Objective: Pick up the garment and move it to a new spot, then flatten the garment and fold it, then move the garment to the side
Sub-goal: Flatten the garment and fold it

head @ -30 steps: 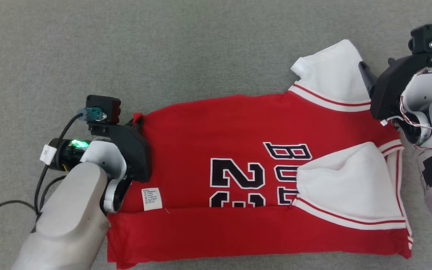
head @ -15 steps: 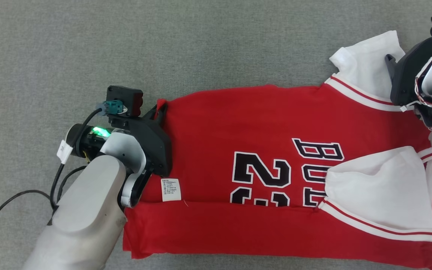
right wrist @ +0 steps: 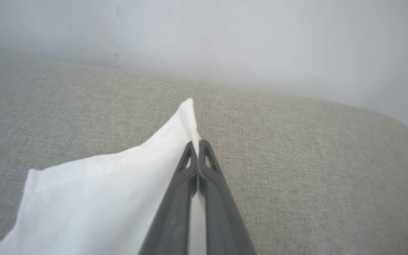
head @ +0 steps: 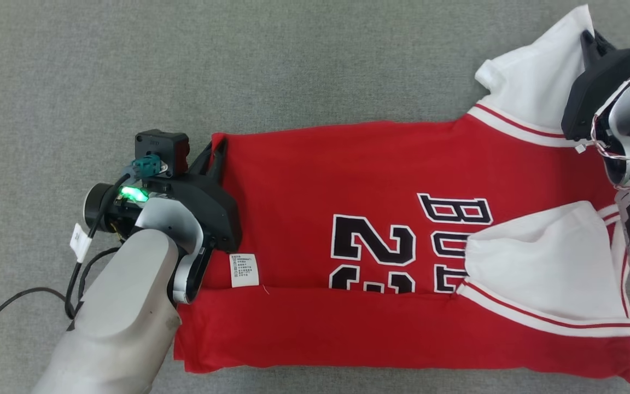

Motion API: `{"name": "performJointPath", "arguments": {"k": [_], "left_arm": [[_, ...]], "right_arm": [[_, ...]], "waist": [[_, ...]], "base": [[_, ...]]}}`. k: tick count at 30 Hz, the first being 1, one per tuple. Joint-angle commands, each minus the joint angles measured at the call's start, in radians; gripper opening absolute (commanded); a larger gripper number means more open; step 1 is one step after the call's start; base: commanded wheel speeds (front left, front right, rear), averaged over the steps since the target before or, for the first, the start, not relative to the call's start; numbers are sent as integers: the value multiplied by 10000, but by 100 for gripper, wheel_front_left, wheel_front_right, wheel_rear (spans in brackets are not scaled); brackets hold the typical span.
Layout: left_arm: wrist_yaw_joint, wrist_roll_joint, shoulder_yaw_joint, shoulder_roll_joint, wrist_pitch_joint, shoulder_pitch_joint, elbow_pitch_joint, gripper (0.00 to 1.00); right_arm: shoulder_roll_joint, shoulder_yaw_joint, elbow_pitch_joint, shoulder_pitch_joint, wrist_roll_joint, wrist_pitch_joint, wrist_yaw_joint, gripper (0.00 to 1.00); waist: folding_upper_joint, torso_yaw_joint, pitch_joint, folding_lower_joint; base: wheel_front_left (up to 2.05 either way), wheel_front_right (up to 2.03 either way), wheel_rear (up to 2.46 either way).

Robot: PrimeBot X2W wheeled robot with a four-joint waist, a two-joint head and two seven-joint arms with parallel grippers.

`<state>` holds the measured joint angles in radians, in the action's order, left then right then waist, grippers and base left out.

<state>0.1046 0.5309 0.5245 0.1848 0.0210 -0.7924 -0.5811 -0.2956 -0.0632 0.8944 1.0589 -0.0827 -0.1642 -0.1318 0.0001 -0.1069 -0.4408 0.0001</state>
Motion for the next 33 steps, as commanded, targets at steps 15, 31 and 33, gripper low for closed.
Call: {"name": "performJointPath", "arguments": {"k": [15, 31, 33], "left_arm": [[-48, 8, 40, 212, -897, 765, -501, 0], [-140, -74, 374, 927, -1637, 2562, -3, 0], [-131, -120, 419, 974, -1647, 2652, 6, 0]], "right_arm": [[326, -276, -1578, -2432, -924, 1913, 29, 0], [-14, -393, -5881, -7096, -2288, -423, 29, 0], [-35, -412, -6100, -7327, -2352, -584, 29, 0]], "waist": [[-1, 545, 1455, -1], [-1, 1132, 2553, -1], [-1, 1149, 2589, -1]], "base": [[0, 0, 0], [0, 0, 0], [0, 0, 0]]}}
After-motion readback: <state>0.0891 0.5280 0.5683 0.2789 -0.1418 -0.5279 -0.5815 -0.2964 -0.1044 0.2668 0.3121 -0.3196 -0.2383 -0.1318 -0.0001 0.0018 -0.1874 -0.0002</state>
